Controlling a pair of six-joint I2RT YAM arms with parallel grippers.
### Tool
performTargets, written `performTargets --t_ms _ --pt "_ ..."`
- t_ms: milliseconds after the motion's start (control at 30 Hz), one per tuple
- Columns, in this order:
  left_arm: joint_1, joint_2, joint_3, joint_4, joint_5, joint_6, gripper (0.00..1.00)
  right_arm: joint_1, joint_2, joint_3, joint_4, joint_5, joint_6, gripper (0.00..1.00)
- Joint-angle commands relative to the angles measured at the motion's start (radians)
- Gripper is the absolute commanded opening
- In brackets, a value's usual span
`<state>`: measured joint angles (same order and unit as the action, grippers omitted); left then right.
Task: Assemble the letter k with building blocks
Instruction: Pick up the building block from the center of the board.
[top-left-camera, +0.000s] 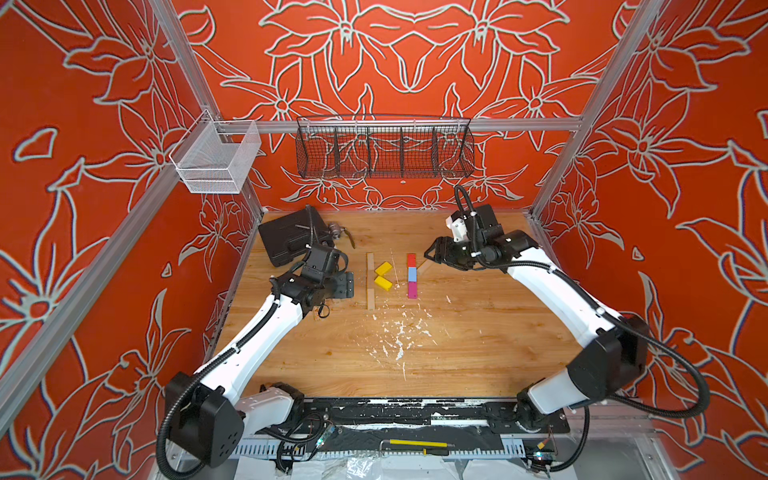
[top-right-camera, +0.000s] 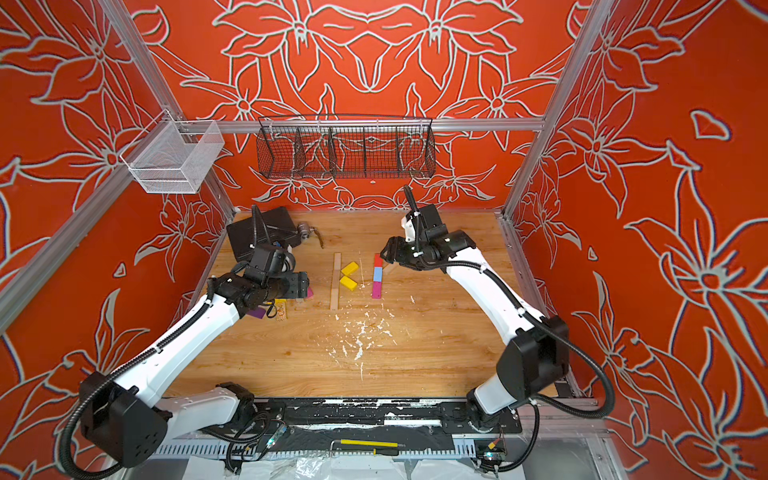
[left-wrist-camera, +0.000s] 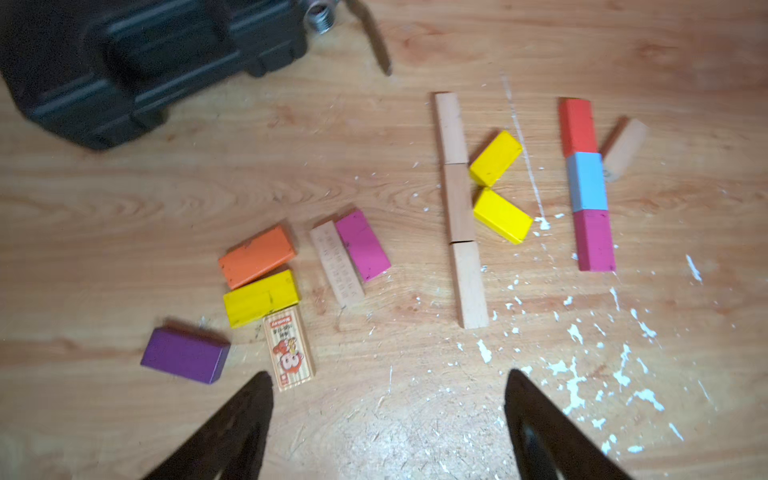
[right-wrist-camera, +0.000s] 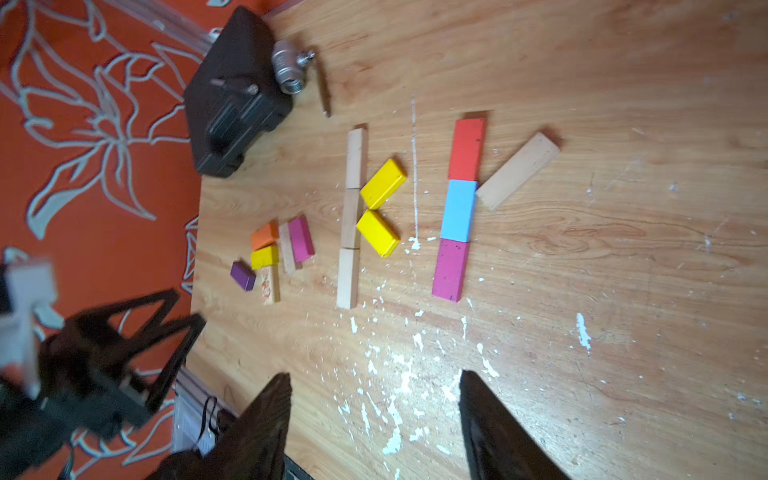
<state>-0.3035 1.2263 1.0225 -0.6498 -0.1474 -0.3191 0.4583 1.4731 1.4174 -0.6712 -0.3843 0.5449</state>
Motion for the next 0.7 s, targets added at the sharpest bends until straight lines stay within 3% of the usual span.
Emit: performTargets --t_ms 0,200,433,667 --pt "0.056 0.044 -0.033 -0.029 0.027 -0.099 0.81 0.068 -0.082 -0.035 0.028 -0.033 -0.133 0.67" --pt "0.108 0.209 -0.030 -0.013 0.076 -0.120 0.74 0.177 -0.187 -0.091 0.039 -0.002 -0.159 0.69" --pt "0.122 0.396 0.017 0.002 0.138 -0.142 0.63 0.189 -0.266 -0.164 0.062 0.046 -0.120 0.70" --pt "0.122 0.470 0.048 0.024 0.095 -0.138 0.58 0.189 -0.280 -0.173 0.029 0.080 -0.111 0.71"
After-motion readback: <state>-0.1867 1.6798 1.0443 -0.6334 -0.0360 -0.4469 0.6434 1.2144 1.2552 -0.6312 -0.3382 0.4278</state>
